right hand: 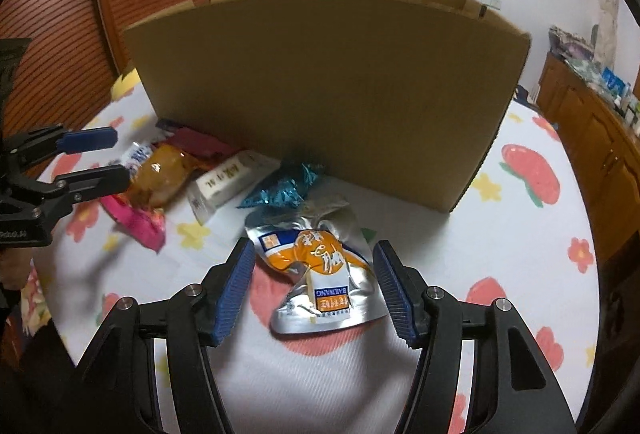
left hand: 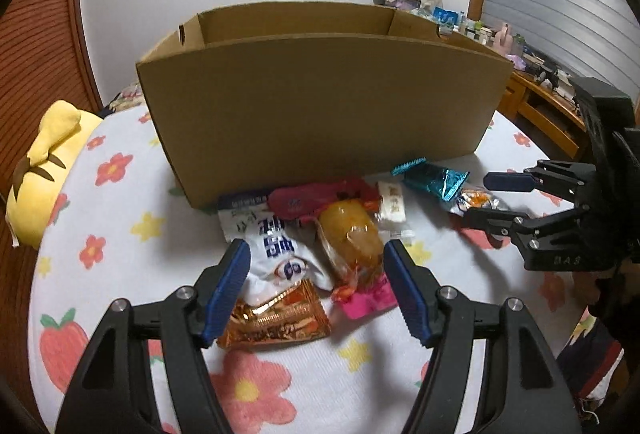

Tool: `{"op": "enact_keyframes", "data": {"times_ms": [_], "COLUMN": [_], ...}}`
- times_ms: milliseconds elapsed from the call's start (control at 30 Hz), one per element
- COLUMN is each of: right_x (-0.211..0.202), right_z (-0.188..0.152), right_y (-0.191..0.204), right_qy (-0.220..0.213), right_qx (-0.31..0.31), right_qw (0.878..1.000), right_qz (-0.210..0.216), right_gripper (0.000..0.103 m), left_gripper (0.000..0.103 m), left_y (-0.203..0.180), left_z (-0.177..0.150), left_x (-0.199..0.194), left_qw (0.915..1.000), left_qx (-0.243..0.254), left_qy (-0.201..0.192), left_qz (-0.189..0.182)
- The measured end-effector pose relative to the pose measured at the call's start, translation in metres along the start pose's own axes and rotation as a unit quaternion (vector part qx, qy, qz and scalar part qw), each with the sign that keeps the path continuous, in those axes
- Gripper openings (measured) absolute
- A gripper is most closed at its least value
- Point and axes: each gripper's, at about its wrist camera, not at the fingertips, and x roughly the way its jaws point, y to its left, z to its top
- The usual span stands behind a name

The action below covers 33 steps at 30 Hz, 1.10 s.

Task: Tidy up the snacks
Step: 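Withdraw both tools from the box toward the remaining snacks, then grasp the pink-wrapped pastry with the left tool while the right tool reaches the silver pouch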

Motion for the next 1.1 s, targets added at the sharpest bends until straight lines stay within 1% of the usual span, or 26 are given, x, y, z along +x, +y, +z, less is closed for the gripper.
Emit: {"op": "enact_keyframes", "data": {"times_ms": [167,333,400,500,567,600,800,900,967,1000,1067,1100], "right_x": [0.004,0.006,0.010,0.011,0.011,0.011,0.015,0.013,0.012,0.012,0.012,0.012], "right_z": [0.001,0.000,0.002,0.001,0.001,0.001,0.001,-0.001,-0.001,-0.002,-0.002,-0.002], "right_y": [-0.006,-0.004,0.001,0.000,0.000,0.000,0.002,0.002,0.003,0.003,0.003,0.003], "right_qy": [0.013,0.019,0.021,0.022,0.023,0.024,0.026,0.026,0.026,0.026,0.026,0.026], "right_qx": [0.006,-0.006,-0.014,-0.011,-0.010,-0.012,-0.016,-0.015,-0.016,-0.015,-0.016,-0.016], "right_qw": [1.000,1.000,1.000,1.000,1.000,0.999,0.999,0.999,0.999,0.999,0.999,0.999], "right_qz": [0.002,-0.008,-0.017,-0.018,-0.017,-0.018,-0.019,-0.019,-0.020,-0.020,-0.020,-0.020], "right_gripper": [0.063,0.067,0.071,0.077,0.079,0.082,0.087,0.087,0.087,0.087,0.088,0.088], "left_gripper": [0.069,0.069,0.069,0.069,0.069,0.069,0.069,0.064,0.057,0.056,0.050,0.050], "left_y": [-0.003,-0.005,-0.005,-0.005,-0.007,-0.008,-0.016,-0.020,-0.022,-0.022,-0.024,-0.025], "left_z": [-0.003,-0.003,-0.001,0.003,0.005,0.006,0.014,0.016,0.016,0.016,0.015,0.015], "left_x": [0.002,0.005,0.007,0.009,0.011,0.012,0.020,0.026,0.029,0.030,0.032,0.033], "left_qw": [1.0000,1.0000,1.0000,1.0000,1.0000,1.0000,0.9998,0.9996,0.9994,0.9994,0.9992,0.9990], "left_qx": [0.006,0.004,0.003,0.002,0.004,0.007,0.020,0.027,0.031,0.032,0.034,0.037], "left_qy": [0.001,0.003,0.004,0.004,0.003,0.003,0.005,0.010,0.012,0.014,0.021,0.024], "left_qz": [-0.003,-0.006,-0.003,-0.004,-0.004,-0.006,-0.008,0.000,0.005,0.006,0.009,0.008]}}
